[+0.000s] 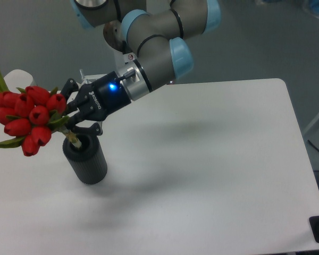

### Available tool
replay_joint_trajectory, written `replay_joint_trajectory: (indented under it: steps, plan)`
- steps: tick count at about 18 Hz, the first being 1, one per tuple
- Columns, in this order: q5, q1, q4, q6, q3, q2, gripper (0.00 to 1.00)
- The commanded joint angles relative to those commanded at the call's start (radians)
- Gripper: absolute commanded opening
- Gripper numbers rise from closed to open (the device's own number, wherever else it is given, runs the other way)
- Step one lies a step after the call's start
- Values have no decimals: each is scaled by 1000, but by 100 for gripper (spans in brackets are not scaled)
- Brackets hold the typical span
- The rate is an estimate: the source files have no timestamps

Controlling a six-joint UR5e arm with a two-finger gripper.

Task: Insert the flowers into the vase
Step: 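Lower the tulip stems into the black vase opening, then open the gripper to release the tulip stems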

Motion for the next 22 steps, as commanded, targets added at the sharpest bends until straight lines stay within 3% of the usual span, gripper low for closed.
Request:
replay_joint_trajectory:
  steps: [13, 22]
  plan:
    - [14, 3, 3, 189, -140, -12, 20]
    - [18, 2, 25, 267, -160, -63, 38]
